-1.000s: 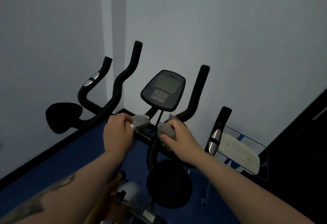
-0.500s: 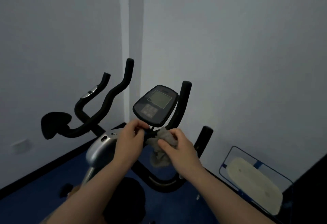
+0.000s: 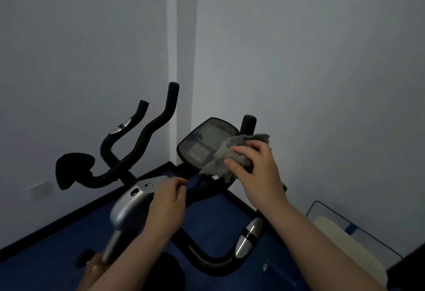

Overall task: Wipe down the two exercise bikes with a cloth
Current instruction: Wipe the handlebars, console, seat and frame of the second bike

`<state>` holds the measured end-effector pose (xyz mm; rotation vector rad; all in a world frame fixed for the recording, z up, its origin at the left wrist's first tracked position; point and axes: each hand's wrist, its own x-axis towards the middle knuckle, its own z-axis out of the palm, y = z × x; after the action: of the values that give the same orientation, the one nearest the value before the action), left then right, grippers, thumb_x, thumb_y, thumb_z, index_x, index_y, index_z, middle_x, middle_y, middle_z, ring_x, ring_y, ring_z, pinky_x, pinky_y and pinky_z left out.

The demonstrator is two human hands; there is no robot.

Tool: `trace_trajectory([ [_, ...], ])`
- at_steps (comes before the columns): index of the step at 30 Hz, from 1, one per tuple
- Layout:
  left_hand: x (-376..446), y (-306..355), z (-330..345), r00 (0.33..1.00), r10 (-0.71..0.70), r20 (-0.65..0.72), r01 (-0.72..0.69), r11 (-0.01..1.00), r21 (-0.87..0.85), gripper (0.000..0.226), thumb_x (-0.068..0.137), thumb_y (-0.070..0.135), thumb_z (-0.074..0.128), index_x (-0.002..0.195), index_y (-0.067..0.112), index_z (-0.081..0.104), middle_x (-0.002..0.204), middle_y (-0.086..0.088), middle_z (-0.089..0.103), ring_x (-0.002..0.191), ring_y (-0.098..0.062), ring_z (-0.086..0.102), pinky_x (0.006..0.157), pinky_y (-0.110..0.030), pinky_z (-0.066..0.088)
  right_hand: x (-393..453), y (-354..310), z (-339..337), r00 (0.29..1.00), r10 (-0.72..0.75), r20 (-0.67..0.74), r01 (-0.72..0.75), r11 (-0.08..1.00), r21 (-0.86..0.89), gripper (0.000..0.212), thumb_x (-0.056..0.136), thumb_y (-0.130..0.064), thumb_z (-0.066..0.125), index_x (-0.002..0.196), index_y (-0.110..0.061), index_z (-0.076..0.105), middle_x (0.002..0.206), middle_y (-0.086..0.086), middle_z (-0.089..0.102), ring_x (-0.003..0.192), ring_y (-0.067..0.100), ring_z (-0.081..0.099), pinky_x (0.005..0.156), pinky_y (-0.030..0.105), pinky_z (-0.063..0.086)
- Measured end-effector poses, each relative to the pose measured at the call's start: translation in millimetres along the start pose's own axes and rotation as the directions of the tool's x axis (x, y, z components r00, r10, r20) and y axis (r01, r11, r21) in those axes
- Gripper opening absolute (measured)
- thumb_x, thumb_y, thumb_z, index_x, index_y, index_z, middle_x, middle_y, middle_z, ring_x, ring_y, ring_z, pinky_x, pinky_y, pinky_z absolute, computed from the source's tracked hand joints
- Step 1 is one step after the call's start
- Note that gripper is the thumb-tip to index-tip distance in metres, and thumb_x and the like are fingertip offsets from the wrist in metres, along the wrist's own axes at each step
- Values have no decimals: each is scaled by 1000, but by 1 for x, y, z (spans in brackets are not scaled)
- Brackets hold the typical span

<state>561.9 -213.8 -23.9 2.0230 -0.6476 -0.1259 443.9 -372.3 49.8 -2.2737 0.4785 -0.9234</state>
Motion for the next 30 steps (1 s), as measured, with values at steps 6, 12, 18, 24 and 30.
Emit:
trace_trajectory([
  [6, -19, -18, -16, 997, 36, 61, -39, 998, 40, 30, 96, 24, 58, 126, 25, 56, 120, 10, 53, 121, -13, 46, 105, -37, 41, -14, 14, 31, 966, -173, 191, 242, 866, -437, 31, 90, -46, 63, 113, -25, 68, 111, -10, 64, 115, 13, 48, 110, 38, 25],
  [12, -42, -13, -28, 993, 91, 80, -105, 977, 188, 43, 95, 32, 56, 136, 36, 44, 127, 19, 49, 114, -3, 46, 100, -28, 41, -23, 12, 41, 936, -215, 278, 296, 908, -295, 19, 89, -32, 68, 104, -20, 67, 105, -8, 62, 106, 11, 55, 117, 37, 27],
  [18, -67, -31, -35, 1000, -29, -10, 31, 916, 400, 57, 87, 56, 55, 137, 36, 38, 126, 14, 41, 115, -7, 38, 94, -24, 40, 2, 17, 22, 752, -368, 547, 566, 786, -250, 38, 85, -36, 72, 121, -24, 66, 120, -11, 64, 121, 11, 54, 115, 50, 27],
  [24, -74, -25, -32, 984, -135, -116, 168, 919, 358, 41, 79, 55, 62, 114, 36, 50, 102, 18, 45, 99, -3, 46, 73, -23, 41, 2, 5, 34, 714, -342, 611, 604, 742, -291, 29, 87, -31, 71, 115, -29, 69, 108, -7, 68, 98, 19, 63, 84, 27, 44],
  [30, -78, -22, -31, 960, -185, -208, 243, 922, 301, 32, 77, 45, 66, 106, 37, 58, 99, 18, 55, 92, -1, 54, 70, -24, 46, -5, -14, 72, 643, -440, 627, 591, 806, -39, 29, 93, -14, 61, 119, -26, 69, 121, -7, 63, 110, 14, 58, 86, 28, 49],
])
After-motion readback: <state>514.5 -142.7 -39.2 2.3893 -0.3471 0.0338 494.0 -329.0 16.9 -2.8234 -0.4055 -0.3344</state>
